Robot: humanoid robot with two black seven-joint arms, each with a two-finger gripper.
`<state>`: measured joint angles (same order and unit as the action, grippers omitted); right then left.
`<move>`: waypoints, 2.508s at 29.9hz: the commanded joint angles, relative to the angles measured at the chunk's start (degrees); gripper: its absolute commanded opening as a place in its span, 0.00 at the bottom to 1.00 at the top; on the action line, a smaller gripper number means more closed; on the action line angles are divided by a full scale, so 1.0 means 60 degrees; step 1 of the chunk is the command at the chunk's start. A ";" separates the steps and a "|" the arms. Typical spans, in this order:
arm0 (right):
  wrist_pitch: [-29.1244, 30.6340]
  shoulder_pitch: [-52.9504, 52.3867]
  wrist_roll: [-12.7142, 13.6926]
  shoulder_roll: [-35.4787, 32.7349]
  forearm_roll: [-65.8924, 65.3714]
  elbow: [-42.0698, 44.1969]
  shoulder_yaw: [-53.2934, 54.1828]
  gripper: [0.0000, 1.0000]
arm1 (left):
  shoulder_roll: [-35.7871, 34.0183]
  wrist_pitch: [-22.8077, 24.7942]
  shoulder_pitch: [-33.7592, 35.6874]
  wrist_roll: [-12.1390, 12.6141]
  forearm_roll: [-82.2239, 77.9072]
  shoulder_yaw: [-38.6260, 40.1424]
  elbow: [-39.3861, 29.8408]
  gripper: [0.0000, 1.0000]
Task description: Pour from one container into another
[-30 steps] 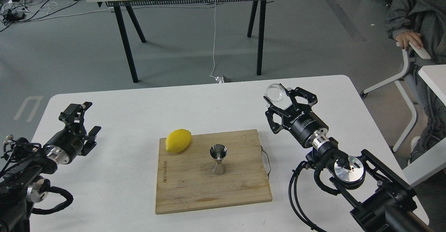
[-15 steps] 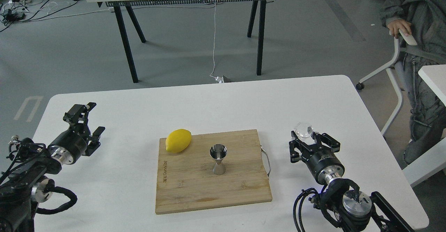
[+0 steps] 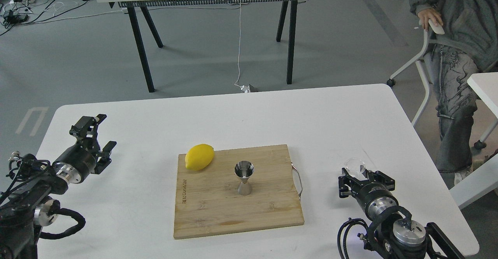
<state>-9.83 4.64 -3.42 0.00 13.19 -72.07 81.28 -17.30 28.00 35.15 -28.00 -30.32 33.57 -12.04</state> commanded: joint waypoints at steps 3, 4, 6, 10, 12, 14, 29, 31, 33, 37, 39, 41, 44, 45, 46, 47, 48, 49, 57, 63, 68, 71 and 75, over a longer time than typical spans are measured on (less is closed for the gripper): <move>-0.0017 0.0032 0.0013 0.0000 0.0000 0.0000 0.0194 0.40 | 0.0013 0.0000 0.0001 0.0000 -0.0016 0.0000 0.0000 1.00; -0.0017 0.0032 0.0028 0.0000 0.0000 0.0000 0.0194 0.41 | 0.0013 0.0000 0.0001 0.0000 -0.0016 0.0000 0.0000 1.00; -0.0017 0.0032 0.0042 0.0000 0.0000 0.0014 0.0180 0.41 | -0.0002 0.0000 0.0001 0.0000 -0.0016 0.0000 0.0000 1.00; -0.0017 0.0032 0.0057 0.0000 0.0000 0.0014 0.0165 0.43 | 0.0013 0.0000 0.0001 0.0000 -0.0016 0.0000 0.0000 1.00; -0.0017 0.0046 0.0072 0.0000 0.0000 0.0015 0.0180 0.45 | -0.0002 0.0000 0.0001 0.0000 -0.0016 0.0000 0.0000 1.00; -0.0003 0.0047 0.0072 0.0000 0.0014 0.0029 0.0180 0.46 | -0.0002 0.0000 0.0001 0.0000 -0.0016 0.0000 0.0000 1.00; 0.0041 -0.0144 0.0101 0.0000 0.0014 0.0410 0.0297 0.46 | -0.0017 0.0000 -0.0058 0.0000 -0.0016 0.0000 0.0000 1.00; 0.0041 -0.0217 0.0115 0.0000 0.0014 0.0424 0.0282 0.46 | -0.0002 0.0000 -0.0058 0.0000 -0.0016 0.0000 0.0000 1.00; 0.0041 -0.0275 0.0145 0.0000 0.0014 0.0425 0.0282 0.48 | -0.0002 0.0000 -0.0058 0.0000 -0.0016 0.0000 0.0000 1.00; 0.0041 -0.0363 0.0160 0.0000 0.0014 0.0439 0.0282 0.49 | 0.0013 0.0000 -0.0072 0.0000 -0.0016 0.0000 0.0000 1.00; 0.0027 -0.0407 0.0160 0.0000 0.0014 0.0439 0.0282 0.50 | -0.0002 0.0000 -0.0058 0.0000 -0.0016 0.0000 0.0000 1.00; 0.0041 -0.0422 0.0160 0.0000 0.0014 0.0439 0.0282 0.52 | -0.0002 0.0000 -0.0058 0.0000 -0.0016 0.0000 0.0000 1.00; 0.0027 -0.0481 0.0160 0.0000 0.0014 0.0439 0.0282 0.54 | -0.0002 0.0000 -0.0058 0.0000 -0.0016 0.0000 0.0000 1.00; 0.0027 -0.0481 0.0160 0.0000 0.0014 0.0439 0.0282 0.54 | -0.0002 0.0000 -0.0058 0.0000 -0.0016 0.0000 0.0000 1.00; 0.0027 -0.0481 0.0160 0.0000 0.0014 0.0439 0.0282 0.55 | -0.0002 0.0000 -0.0072 0.0000 -0.0016 0.0000 0.0000 1.00; 0.0027 -0.0481 0.0160 0.0000 0.0014 0.0439 0.0282 0.55 | -0.0002 0.0000 -0.0072 0.0000 -0.0016 0.0000 0.0000 1.00; 0.0027 -0.0481 0.0160 0.0000 0.0014 0.0439 0.0282 0.55 | -0.0002 0.0000 -0.0072 0.0000 -0.0016 0.0000 -0.0014 1.00; 0.0027 -0.0481 0.0160 0.0000 0.0014 0.0439 0.0282 0.55 | -0.0002 0.0000 -0.0072 0.0000 -0.0016 0.0000 0.0000 1.00; 0.0012 -0.0481 0.0160 0.0000 0.0014 0.0439 0.0268 0.57 | -0.0031 0.0000 -0.0116 0.0000 -0.0016 0.0000 0.0000 1.00; -0.0002 -0.0466 0.0160 0.0000 0.0014 0.0425 0.0253 0.83 | -0.0017 0.0000 -0.0116 0.0000 -0.0016 0.0000 0.0000 1.00; -0.0002 -0.0466 0.0160 0.0000 0.0014 0.0410 0.0224 0.99 | -0.0002 0.0000 -0.0116 0.0000 -0.0016 0.0000 -0.0014 1.00; -0.0002 -0.0466 0.0160 0.0000 0.0014 0.0410 0.0194 0.99 | 0.0013 0.0000 -0.0116 0.0000 -0.0016 0.0000 0.0000 1.00; -0.0002 -0.0466 0.0160 0.0000 0.0014 0.0337 0.0136 0.99 | 0.0013 0.0000 -0.0116 0.0000 -0.0016 0.0000 0.0000 1.00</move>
<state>-9.85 1.85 -2.46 0.00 13.28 -69.73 82.29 -17.23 28.00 34.45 -28.00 -30.41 33.57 -12.07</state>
